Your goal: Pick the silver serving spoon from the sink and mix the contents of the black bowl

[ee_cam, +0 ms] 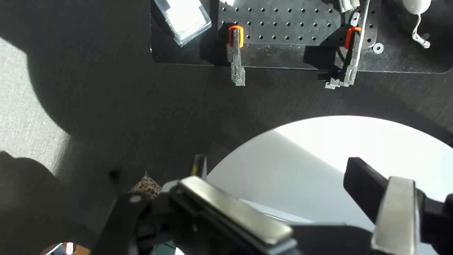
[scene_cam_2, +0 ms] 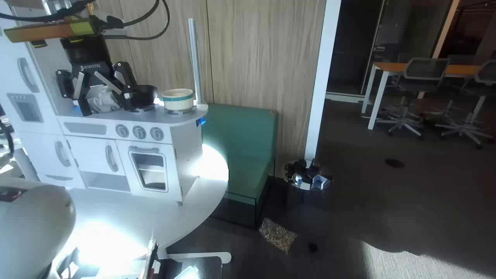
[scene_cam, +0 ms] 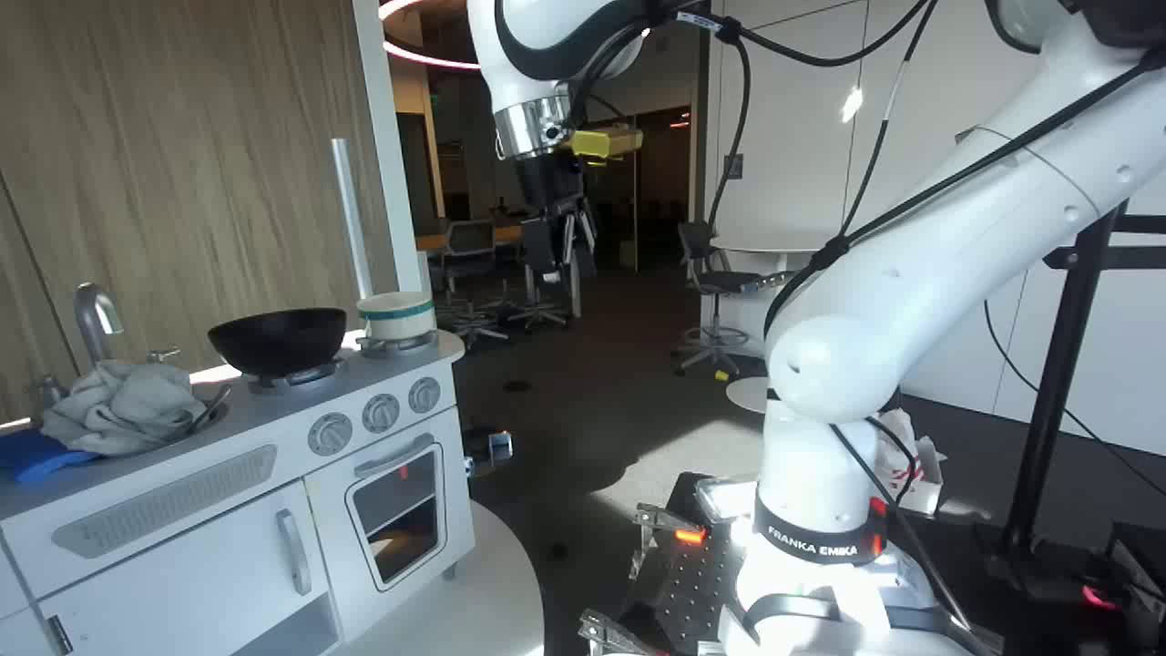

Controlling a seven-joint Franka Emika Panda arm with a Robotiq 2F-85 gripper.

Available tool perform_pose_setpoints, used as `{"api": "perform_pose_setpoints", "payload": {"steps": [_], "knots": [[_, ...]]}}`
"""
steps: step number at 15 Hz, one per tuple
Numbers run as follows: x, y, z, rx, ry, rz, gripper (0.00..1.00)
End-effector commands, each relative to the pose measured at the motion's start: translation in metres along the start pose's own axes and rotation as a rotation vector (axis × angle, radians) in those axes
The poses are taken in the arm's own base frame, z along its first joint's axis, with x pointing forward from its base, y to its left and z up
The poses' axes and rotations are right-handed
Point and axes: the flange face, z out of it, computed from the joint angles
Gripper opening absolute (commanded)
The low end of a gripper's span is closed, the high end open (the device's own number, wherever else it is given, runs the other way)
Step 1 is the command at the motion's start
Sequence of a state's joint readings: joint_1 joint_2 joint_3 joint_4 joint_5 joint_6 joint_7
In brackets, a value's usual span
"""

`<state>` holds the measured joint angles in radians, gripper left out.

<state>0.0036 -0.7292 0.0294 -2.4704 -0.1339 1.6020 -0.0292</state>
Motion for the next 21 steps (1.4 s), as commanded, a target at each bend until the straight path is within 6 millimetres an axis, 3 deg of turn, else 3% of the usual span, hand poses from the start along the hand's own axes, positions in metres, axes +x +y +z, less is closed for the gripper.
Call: {"api": "perform_pose_setpoints", "payload": {"steps": [1,7,8,14,17,21], "knots": [[0.0,0.0,-0.002,0.0,0.003,0.001,1.0],[0.0,0.001,-0.006,0.0,0.013,0.002,1.0],[0.025,0.0,-0.01,-0.014,0.019,-0.054,1.0],[0.123,-0.039,-0.059,-0.119,0.128,-0.339,1.0],[0.171,-0.076,-0.079,-0.12,0.171,-0.413,1.0],[0.213,-0.126,-0.08,-0.152,0.178,-0.476,1.0]]}}
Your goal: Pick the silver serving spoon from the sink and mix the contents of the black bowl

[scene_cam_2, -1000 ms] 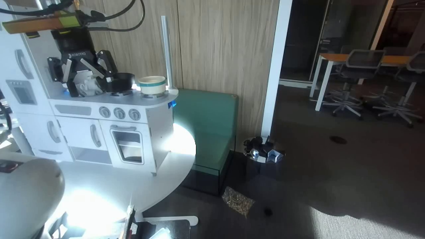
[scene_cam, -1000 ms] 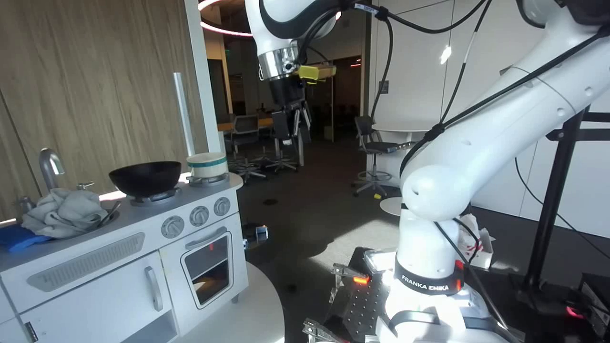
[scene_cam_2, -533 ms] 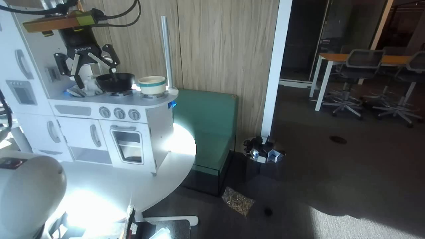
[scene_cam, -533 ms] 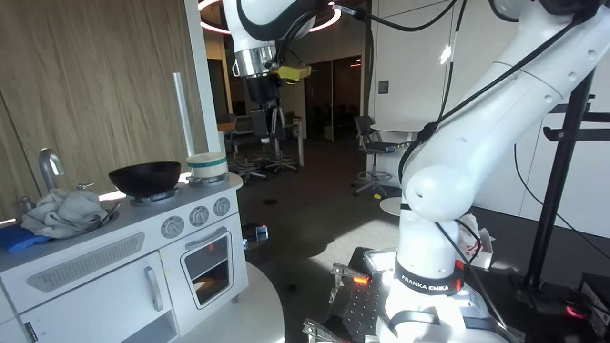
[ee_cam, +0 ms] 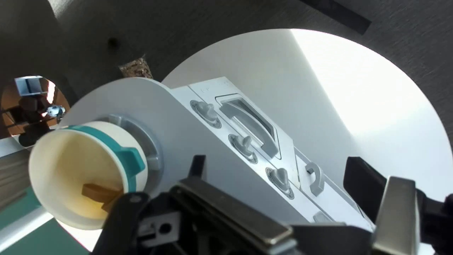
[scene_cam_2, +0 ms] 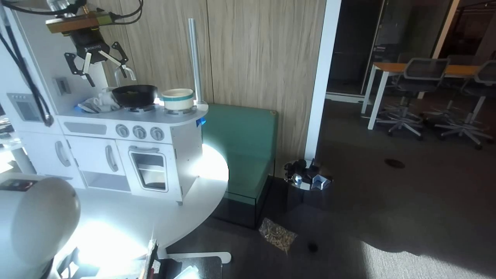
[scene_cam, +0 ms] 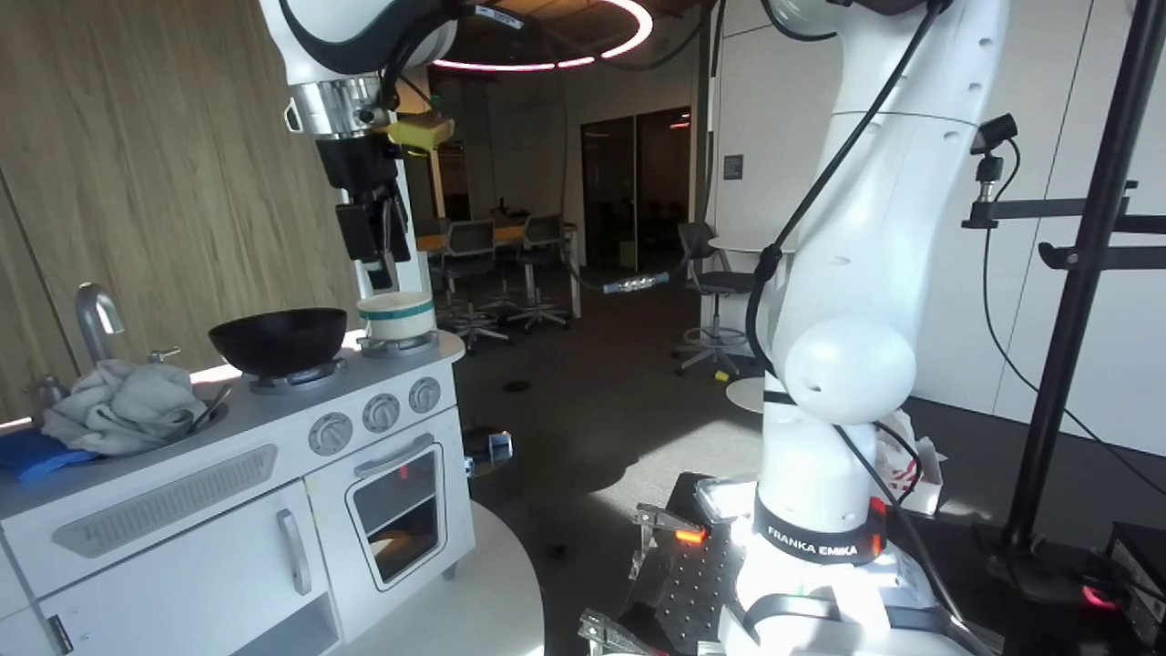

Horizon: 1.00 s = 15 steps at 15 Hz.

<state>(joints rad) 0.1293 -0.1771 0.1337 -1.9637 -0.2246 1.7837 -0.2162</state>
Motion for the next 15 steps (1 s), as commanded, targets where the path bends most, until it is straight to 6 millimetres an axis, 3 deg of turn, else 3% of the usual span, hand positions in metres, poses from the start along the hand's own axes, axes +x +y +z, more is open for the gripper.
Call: {"api": "perform_pose_setpoints", "payload": {"steps": [1,4,9,11,15], "knots": [[0.062,-0.01,-0.002,-0.048,0.015,-0.046,1.0],[0.099,-0.018,0.002,-0.093,-0.001,-0.112,1.0],[0.151,-0.059,0.01,-0.005,-0.007,-0.348,1.0],[0.165,-0.077,0.012,0.036,-0.022,-0.438,1.0],[0.178,-0.088,0.006,0.04,-0.071,-0.525,1.0]]}}
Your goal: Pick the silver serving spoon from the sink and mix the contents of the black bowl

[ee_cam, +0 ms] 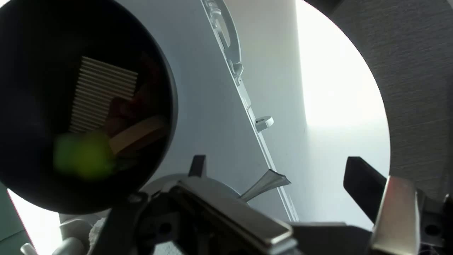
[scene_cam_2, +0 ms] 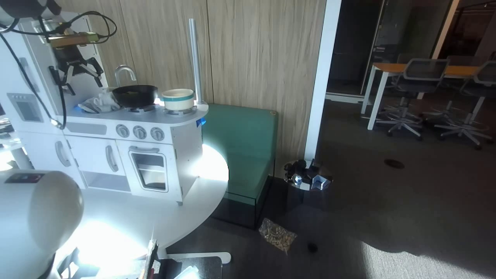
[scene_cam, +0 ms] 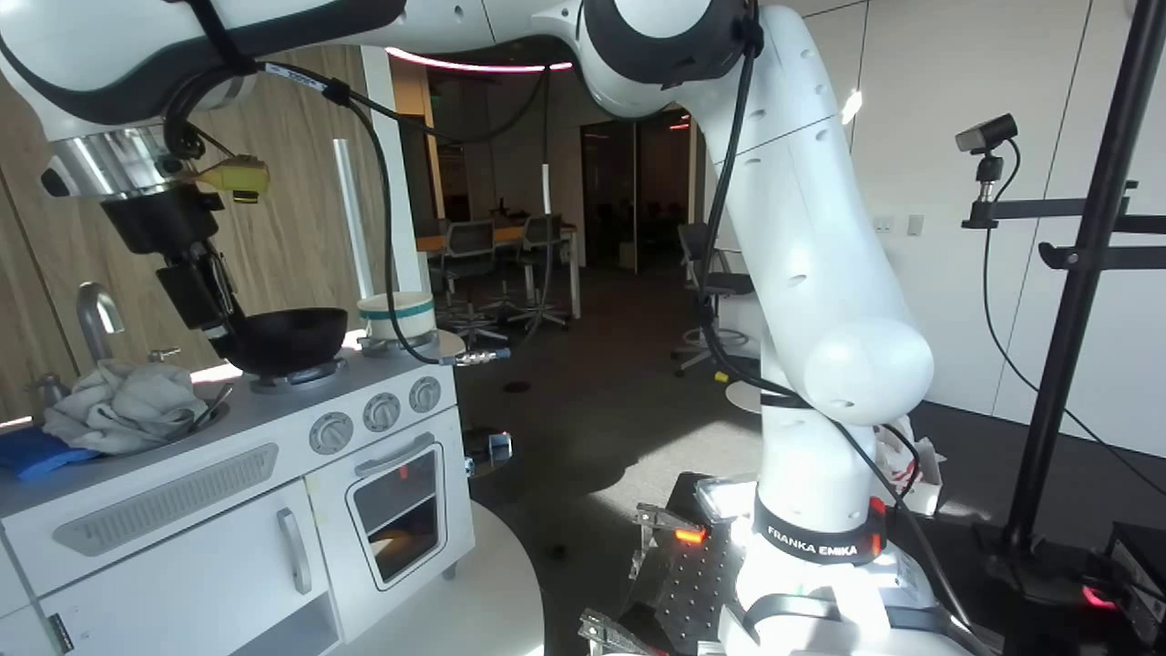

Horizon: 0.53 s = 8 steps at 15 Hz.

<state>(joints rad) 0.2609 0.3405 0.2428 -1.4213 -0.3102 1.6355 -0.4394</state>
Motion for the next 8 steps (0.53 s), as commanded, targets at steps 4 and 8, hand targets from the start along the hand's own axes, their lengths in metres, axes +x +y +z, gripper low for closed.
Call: {"api": "perform_pose_setpoints", "payload": {"steps": [4,8], "knots": [[0.023,0.011,-0.001,0.061,-0.056,-0.143,1.0],[0.033,0.013,0.01,0.015,-0.124,-0.203,1.0]]}}
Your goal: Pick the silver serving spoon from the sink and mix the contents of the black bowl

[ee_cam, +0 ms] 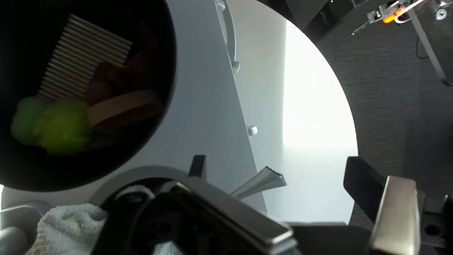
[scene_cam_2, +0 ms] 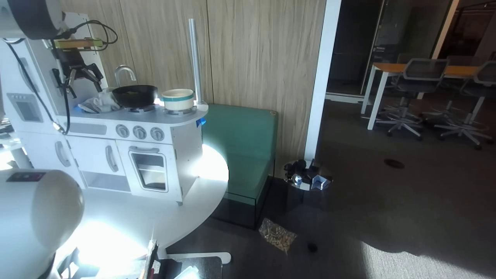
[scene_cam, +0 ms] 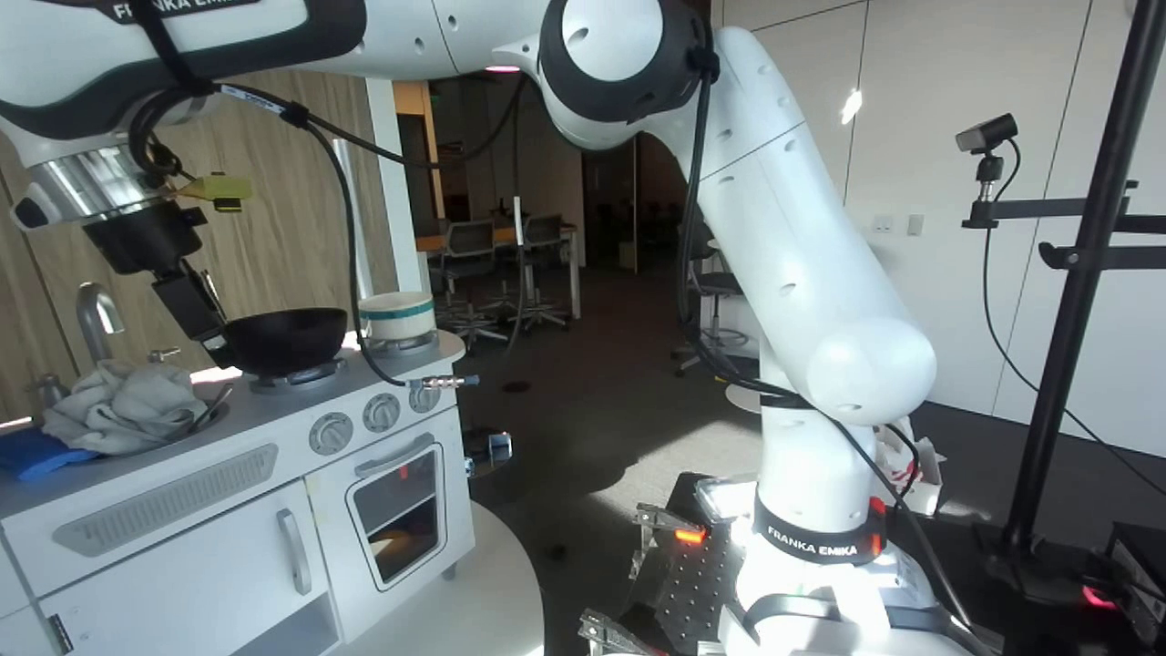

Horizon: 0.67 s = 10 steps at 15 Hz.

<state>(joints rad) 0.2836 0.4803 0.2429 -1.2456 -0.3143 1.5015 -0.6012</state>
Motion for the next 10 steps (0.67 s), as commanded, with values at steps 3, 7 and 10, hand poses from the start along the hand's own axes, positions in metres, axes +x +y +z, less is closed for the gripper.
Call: {"api": "perform_pose_setpoints", "payload": {"steps": [3,7,10], "knots": [[0.007,0.003,0.006,-0.032,-0.049,-0.019,1.0],[0.015,-0.001,0.011,-0.033,-0.039,-0.035,1.0],[0.023,-0.007,0.017,-0.013,-0.02,-0.047,1.0]]}}
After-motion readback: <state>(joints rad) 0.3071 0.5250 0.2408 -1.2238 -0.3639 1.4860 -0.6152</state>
